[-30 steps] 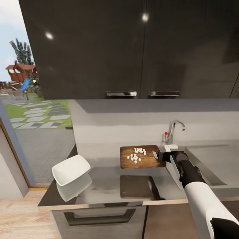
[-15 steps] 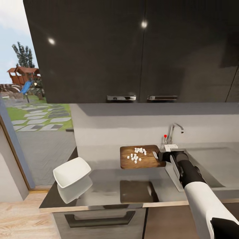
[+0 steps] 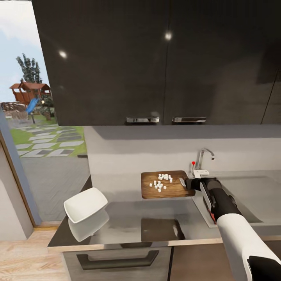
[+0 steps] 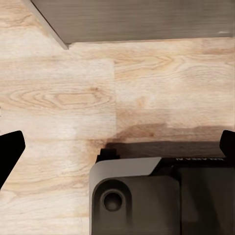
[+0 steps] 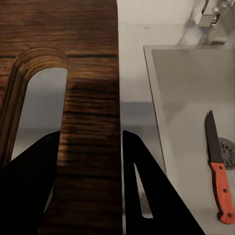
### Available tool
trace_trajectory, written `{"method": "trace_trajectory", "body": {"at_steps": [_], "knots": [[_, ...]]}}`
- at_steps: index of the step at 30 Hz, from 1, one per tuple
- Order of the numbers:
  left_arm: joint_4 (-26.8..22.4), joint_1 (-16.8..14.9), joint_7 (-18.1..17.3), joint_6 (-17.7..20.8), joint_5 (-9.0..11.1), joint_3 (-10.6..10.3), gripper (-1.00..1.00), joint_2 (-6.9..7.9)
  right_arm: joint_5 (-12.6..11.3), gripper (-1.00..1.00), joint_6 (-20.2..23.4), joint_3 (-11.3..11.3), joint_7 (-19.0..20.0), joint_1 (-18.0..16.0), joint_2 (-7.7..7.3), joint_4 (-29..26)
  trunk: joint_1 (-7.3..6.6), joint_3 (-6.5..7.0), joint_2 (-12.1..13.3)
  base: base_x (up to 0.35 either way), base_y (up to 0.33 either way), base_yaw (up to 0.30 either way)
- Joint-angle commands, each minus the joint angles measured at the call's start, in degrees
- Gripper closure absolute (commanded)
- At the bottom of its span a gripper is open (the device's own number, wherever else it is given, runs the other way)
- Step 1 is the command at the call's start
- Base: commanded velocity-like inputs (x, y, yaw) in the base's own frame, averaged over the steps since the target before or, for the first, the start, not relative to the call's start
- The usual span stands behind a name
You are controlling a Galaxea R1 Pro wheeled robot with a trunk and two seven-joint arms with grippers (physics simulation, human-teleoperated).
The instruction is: In the kitchen, take the Vidalia onion out of the sink, dice it on the chopping board with the paring knife, put the diced onion into the bowl on the countertop, then place both the paring knife and the chopping board into the sink.
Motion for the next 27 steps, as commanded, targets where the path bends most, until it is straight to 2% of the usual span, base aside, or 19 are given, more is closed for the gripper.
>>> {"method": "trace_trajectory", "body": {"at_steps": [1, 8, 19, 27], "knots": [[0.22, -0.07, -0.17, -0.35, 0.49, -0.46, -1.00, -0.06, 0.58, 1.00, 0.21, -0.13, 0.49, 0.01, 0.02, -0.06, -0.20, 0.25, 0.38, 0.000, 0.000, 0.000], [0.22, -0.07, -0.19, -0.38, 0.49, -0.46, -1.00, -0.03, 0.61, 1.00, 0.23, -0.11, 0.49, 0.00, 0.02, -0.06, -0.20, 0.86, 0.38, 0.000, 0.000, 0.000], [0.29, -0.07, -0.28, -0.75, 0.49, -0.46, -1.00, 0.37, 0.70, 1.00, 0.30, -0.09, 0.49, 0.03, 0.04, -0.06, -0.20, 0.93, 0.38, -0.014, 0.003, 0.000], [0.29, -0.07, -0.28, -0.78, 0.49, -0.46, -1.00, 0.44, 0.70, 1.00, 0.30, -0.02, 0.49, -0.01, 0.07, -0.06, -0.20, 0.93, 0.38, -0.205, 0.211, 0.000]]}}
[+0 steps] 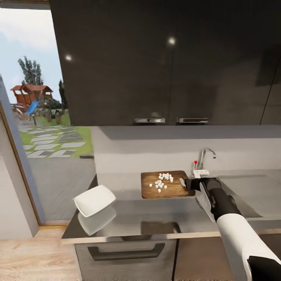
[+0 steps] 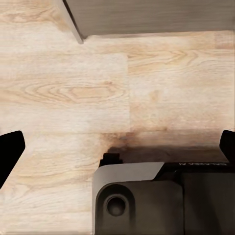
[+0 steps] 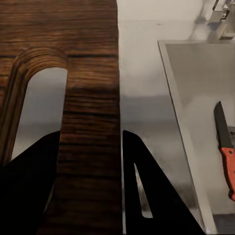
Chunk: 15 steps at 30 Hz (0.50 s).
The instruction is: In the kitchen, take the Vidalia onion out of the sink, dice it on the chopping board with the paring knife, put the diced onion into the bowl on the countertop, then place both the paring knife and the chopping board into the sink.
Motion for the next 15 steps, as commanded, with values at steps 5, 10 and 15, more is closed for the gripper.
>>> {"method": "trace_trajectory", "body": {"at_steps": [5, 10, 15], "knots": [[0.20, -0.05, -0.19, -0.33, 0.49, -0.48, -1.00, 0.05, 0.52, 1.00, 0.22, -0.13, 0.49, 0.00, 0.06, -0.06, 0.00, -0.03, -0.06, -0.178, 0.274, 0.000], [0.20, -0.05, -0.19, -0.34, 0.49, -0.48, -1.00, 0.06, 0.52, 1.00, 0.22, -0.12, 0.49, 0.01, 0.07, -0.06, 0.00, -0.03, -0.06, -0.020, 0.325, 0.000], [0.20, -0.05, -0.23, -0.34, 0.49, -0.48, -1.00, 0.06, 0.52, 1.00, 0.22, -0.12, 0.49, 0.01, 0.07, -0.06, 0.00, -0.03, -0.06, -0.001, 0.331, 0.000]]}}
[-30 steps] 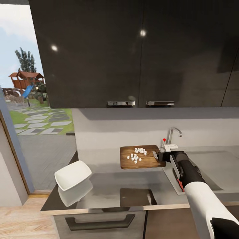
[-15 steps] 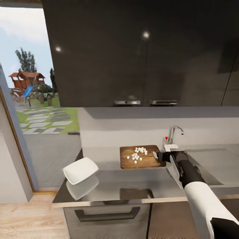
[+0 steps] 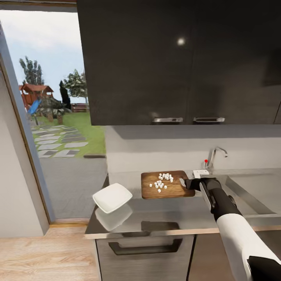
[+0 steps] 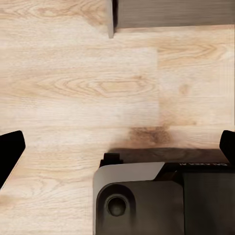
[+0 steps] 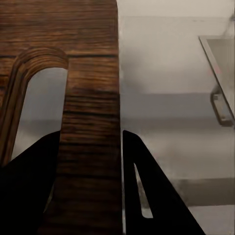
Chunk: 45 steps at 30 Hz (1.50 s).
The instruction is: In the kitchen, take the Vidalia onion out of the sink, dice it on the chopping board with the paring knife, put the diced onion into the bowl on the countertop, then place both the paring knife and the chopping board into the sink.
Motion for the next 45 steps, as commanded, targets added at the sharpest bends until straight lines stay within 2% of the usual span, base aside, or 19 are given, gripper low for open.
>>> {"method": "trace_trajectory", "body": {"at_steps": [1, 13, 29, 38, 45], "knots": [[0.19, -0.05, -0.22, -0.31, 0.49, -0.48, -1.00, -0.03, 0.41, 1.00, 0.24, -0.16, 0.48, -0.03, 0.04, -0.08, 0.02, -0.02, -0.06, 0.000, 0.332, 0.000], [0.19, -0.05, -0.25, -0.30, 0.49, -0.48, -1.00, -0.11, 0.43, 1.00, 0.24, -0.16, 0.40, -0.07, 0.15, -0.08, 0.02, -0.02, -0.06, 0.031, 0.332, 0.000], [0.19, -0.05, -0.25, -0.22, 0.49, -0.48, -1.00, -0.13, 0.65, 1.00, 0.19, 0.92, 0.13, -0.04, 0.41, -0.21, 0.02, -0.02, -0.06, 0.152, 0.314, 0.000], [0.19, -0.05, -0.25, -0.22, 0.49, -0.49, -1.00, -0.16, 0.96, 1.00, 0.06, 0.96, -0.07, -0.08, 0.01, -0.78, 0.02, -0.02, -0.06, 0.033, 0.039, 0.000], [0.19, -0.05, -0.24, -0.22, 0.49, -0.56, -1.00, -0.51, 3.69, 1.00, -0.19, 0.98, 0.01, -0.05, -0.05, -1.61, 0.02, -0.02, -0.06, 0.000, 0.000, 0.000]]}}
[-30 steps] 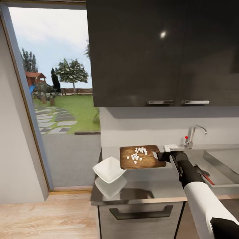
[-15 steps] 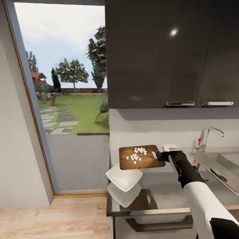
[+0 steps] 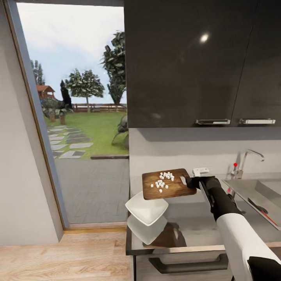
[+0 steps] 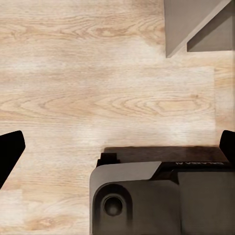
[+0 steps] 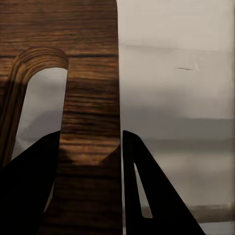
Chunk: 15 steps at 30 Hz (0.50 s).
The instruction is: In the kitchen, take the Vidalia onion out of the sink, dice it on the chopping board with the paring knife, put the diced onion into the bowl on the countertop, then place both the paring knife and the chopping board into the sink.
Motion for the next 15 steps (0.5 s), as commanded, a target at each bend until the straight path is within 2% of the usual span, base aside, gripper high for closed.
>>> {"method": "trace_trajectory", "body": {"at_steps": [1, 6, 8, 9, 10, 12, 15], "knots": [[0.23, -0.07, -0.20, -0.34, 0.52, -0.46, -1.00, -0.05, 0.75, 1.00, 0.20, -0.12, 0.54, 0.00, 0.01, -0.12, 0.02, -0.03, -0.04, 0.000, 0.000, 0.000], [0.23, -0.07, -0.20, -0.42, 0.52, -0.45, -1.00, -0.07, 1.11, 1.00, 0.20, -0.07, 0.63, 0.00, 0.01, -0.30, 0.02, -0.03, -0.04, 0.000, 0.000, 0.000], [0.23, -0.07, -0.20, -0.43, 0.52, -0.46, -1.00, -0.07, 1.84, 1.00, 0.28, 0.67, 0.55, -0.01, 0.01, -1.32, 0.02, -0.03, -0.04, 0.000, 0.000, 0.000], [0.23, -0.07, -0.20, -0.43, 0.52, -0.46, -1.00, -0.05, 2.88, 1.00, 0.35, 1.20, 0.52, -0.01, 0.01, -1.74, 0.02, -0.03, -0.04, 0.000, 0.000, 0.000], [0.23, -0.07, -0.19, -0.39, 0.52, -0.46, -1.00, -0.04, 6.10, 1.00, 0.42, 2.02, 0.50, -0.02, 0.08, -2.29, 0.02, -0.03, -0.04, 0.000, 0.000, 0.000], [0.23, -0.07, -0.20, -0.37, 0.52, -0.46, -1.00, -0.07, 9.57, 1.00, 0.51, 2.41, 0.53, -0.03, 0.16, -2.80, 0.02, -0.03, -0.04, 0.000, 0.000, 0.000], [0.23, -0.07, -0.20, -0.36, 0.52, -0.47, -1.00, -0.08, 11.24, 1.00, 0.61, 2.57, 0.49, -0.05, 0.11, -3.27, 0.02, -0.03, -0.04, 0.000, 0.000, 0.000]]}}
